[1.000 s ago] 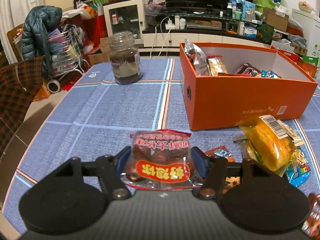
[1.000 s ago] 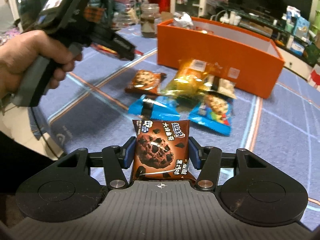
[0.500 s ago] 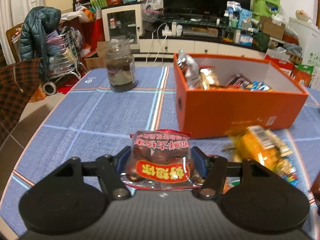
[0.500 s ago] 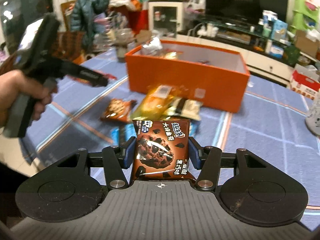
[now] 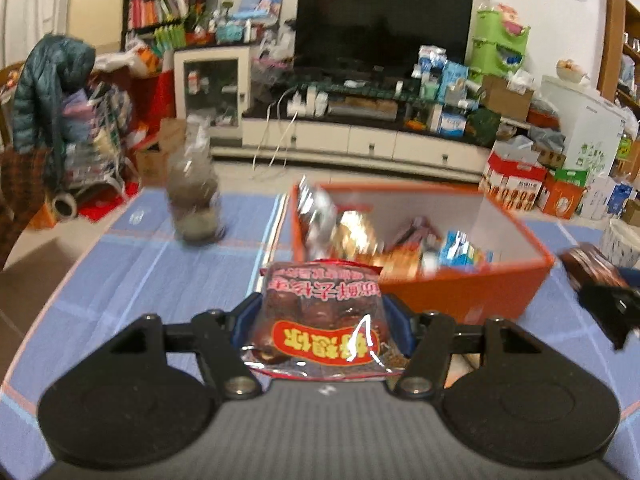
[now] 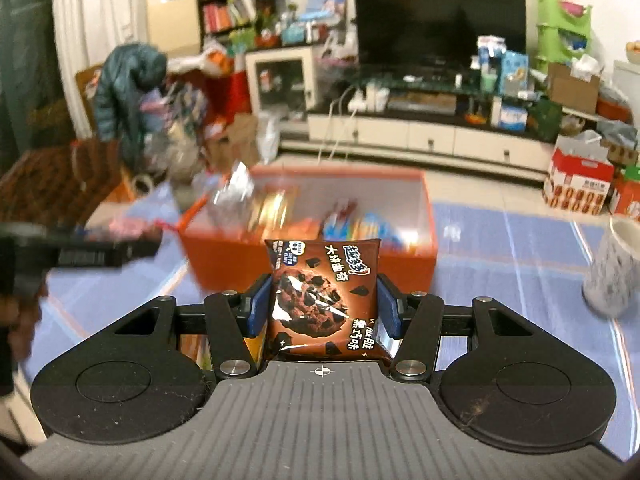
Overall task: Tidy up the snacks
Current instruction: 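Carry both packets over the orange box and open both tools to drop them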
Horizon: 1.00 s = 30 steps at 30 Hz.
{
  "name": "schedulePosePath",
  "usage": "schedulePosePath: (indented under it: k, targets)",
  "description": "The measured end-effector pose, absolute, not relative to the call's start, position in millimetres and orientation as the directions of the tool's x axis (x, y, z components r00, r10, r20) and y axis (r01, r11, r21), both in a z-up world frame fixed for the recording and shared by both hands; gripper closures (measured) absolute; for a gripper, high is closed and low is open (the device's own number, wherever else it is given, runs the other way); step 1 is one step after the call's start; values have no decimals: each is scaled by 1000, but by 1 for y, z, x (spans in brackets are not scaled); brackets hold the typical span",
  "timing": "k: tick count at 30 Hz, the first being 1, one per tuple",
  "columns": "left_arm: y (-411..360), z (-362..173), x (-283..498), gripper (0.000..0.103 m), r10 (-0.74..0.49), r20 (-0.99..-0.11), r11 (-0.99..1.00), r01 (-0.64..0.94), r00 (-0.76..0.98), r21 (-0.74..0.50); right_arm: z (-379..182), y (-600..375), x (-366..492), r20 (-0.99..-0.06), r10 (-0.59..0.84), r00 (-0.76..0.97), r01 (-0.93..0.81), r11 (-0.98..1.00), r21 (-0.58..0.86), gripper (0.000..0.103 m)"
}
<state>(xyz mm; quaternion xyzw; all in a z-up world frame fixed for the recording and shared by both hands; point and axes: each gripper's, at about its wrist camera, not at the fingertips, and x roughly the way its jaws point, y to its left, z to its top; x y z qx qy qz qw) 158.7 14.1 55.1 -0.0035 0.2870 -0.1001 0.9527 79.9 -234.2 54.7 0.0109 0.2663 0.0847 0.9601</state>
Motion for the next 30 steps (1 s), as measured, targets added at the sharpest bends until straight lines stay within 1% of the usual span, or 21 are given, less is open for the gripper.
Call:
schedulePosePath:
  k: [4,5,6,7,8,9,10,11,12,14,17,19,21,24,26,27,30]
  targets:
    - [-24,77,217,40,-199,-518,979,193,832,-65,82,-231,144,-472,148,869,-141,989,51,61]
    - [-32,79,230,38,-202,-517,978,203,832,-56,87,-229,162,-465,135,875,-133,990,36,61]
    - [-38,81,242,32,-201,-528,977,209,825,-46,90,-229,180,-473,123,872,-124,992,28,60]
    - [-41,83,249,29,-186,-548,980,195,816,-42,92,-228,194,-492,112,863,-116,993,22,56]
    - [-37,86,246,23,-178,-551,982,179,816,-51,93,-228,201,-507,99,856,-103,994,19,53]
    - [-30,89,237,13,-181,-532,983,176,827,-60,96,-230,199,-507,90,857,-88,996,28,52]
    - [-20,89,222,8,-189,-497,982,179,847,-67,97,-232,187,-487,100,867,-93,995,39,44]
    - [-9,88,207,9,-187,-476,982,176,859,-70,96,-234,169,-461,117,880,-110,993,41,38]
    - [2,84,194,9,-184,-481,983,172,857,-69,89,-234,147,-442,119,889,-118,993,29,27]
    - [24,71,171,9,-182,-501,983,157,846,-92,68,-233,109,-440,105,892,-121,993,-10,28]
    - [53,43,136,9,-150,-556,986,83,818,-144,24,-228,62,-493,94,865,-125,992,-30,29]
    - [64,28,120,9,-131,-577,985,40,806,-168,-3,-222,44,-530,80,844,-101,995,-10,29]
    - [69,19,114,9,-130,-592,982,22,796,-186,-23,-213,42,-558,92,825,-104,994,9,29]
    - [71,11,113,9,-141,-606,983,38,783,-180,-50,-195,52,-599,68,798,-140,987,-75,29]
    - [75,6,114,9,-145,-614,983,43,776,-178,-60,-194,58,-632,94,769,-148,989,-32,31]
    - [77,4,115,9,-149,-619,983,46,771,-180,-62,-192,60,-637,106,764,-148,989,-13,35]
    - [80,4,120,10,-150,-627,981,38,764,-188,-63,-185,65,-625,98,775,-145,989,-25,37]
